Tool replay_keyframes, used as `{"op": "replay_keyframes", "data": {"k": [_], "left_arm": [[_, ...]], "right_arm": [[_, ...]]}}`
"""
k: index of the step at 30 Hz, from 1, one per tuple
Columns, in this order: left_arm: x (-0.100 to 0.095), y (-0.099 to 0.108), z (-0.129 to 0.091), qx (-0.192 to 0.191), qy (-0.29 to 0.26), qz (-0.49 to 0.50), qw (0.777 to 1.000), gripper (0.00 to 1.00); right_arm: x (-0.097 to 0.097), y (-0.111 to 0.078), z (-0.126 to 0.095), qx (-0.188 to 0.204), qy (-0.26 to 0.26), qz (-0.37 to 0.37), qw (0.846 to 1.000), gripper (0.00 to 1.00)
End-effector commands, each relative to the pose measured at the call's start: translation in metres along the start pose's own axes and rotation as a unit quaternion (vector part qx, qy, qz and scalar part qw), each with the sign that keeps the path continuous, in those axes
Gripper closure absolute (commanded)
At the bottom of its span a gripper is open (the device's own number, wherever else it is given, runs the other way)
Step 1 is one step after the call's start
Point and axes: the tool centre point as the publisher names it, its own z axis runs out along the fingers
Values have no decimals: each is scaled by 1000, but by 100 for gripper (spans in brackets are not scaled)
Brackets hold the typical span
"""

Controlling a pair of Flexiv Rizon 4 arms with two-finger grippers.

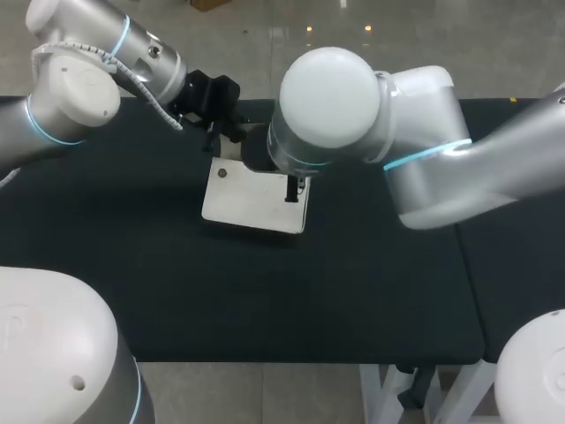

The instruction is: Pick up the bag, open it, inspect its contents, close it, and place it on the opposite side

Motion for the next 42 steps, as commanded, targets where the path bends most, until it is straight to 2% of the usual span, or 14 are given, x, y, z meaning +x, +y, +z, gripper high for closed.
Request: {"op": "replay_keyframes", "data": {"k": [1, 12, 25, 34, 42], "left_arm": [[-7, -4, -12, 3, 5, -11, 1000, 100], [-11, -17, -26, 10, 6, -19, 1000, 100], [-5, -20, -32, 18, 0, -12, 1000, 100], [-2, -20, -32, 32, -1, -24, 999, 100], [-3, -16, -32, 26, -16, -48, 998, 100]], "right_arm": [[-15, 2, 15, 3, 14, -3, 1000, 100], [-35, 8, 45, 8, 13, -14, 1000, 100], [-42, 8, 69, 25, 9, 3, 1000, 100], [-34, 7, 84, 33, 24, 11, 999, 100], [-17, 5, 79, 32, 34, 18, 999, 100]]}}
